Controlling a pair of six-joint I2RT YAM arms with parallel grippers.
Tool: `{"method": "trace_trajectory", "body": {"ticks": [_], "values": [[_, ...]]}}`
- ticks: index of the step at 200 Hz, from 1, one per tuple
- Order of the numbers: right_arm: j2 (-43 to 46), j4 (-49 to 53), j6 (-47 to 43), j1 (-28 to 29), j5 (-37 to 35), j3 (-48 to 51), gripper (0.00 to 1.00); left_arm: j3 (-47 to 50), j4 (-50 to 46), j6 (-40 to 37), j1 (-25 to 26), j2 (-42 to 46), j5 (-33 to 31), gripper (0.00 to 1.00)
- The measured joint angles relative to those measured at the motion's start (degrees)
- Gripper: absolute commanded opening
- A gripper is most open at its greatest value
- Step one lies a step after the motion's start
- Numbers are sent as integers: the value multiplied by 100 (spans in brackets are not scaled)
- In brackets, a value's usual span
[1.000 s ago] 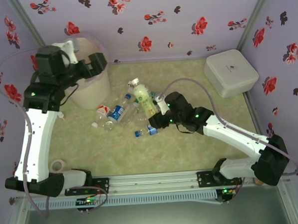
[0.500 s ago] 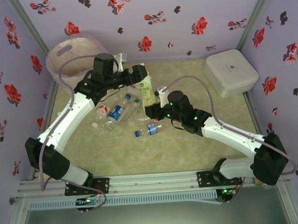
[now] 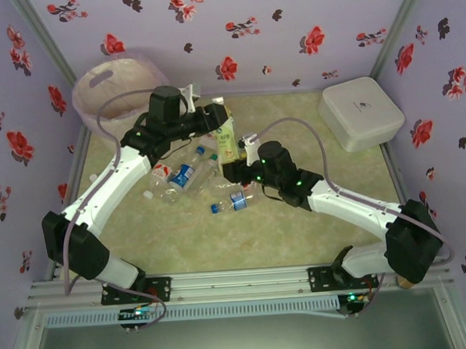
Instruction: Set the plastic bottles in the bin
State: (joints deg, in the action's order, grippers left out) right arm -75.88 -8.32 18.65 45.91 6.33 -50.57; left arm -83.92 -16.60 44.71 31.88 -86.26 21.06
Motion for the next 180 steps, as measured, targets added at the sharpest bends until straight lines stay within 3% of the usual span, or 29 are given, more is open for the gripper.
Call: {"method": "trace_trajectory", "body": {"ticks": [53, 102, 129, 151, 180], "values": [[9, 52, 111, -131, 90, -7, 99, -140, -136, -96, -72, -79, 17, 42], [472, 455, 90, -437, -83, -17, 99, -1012, -643, -492, -472, -337, 15, 40], [929, 767, 87, -616, -262, 2, 99, -1867, -1012, -815, -828, -420, 15, 32], [1172, 968, 87, -728, -407, 81, 99, -2702, -1279, -1115, -1198, -431, -74, 22], [1333, 1182, 92, -769, -525, 260, 99, -3718, -1526, -1443, -1803, -444, -317, 0]]}}
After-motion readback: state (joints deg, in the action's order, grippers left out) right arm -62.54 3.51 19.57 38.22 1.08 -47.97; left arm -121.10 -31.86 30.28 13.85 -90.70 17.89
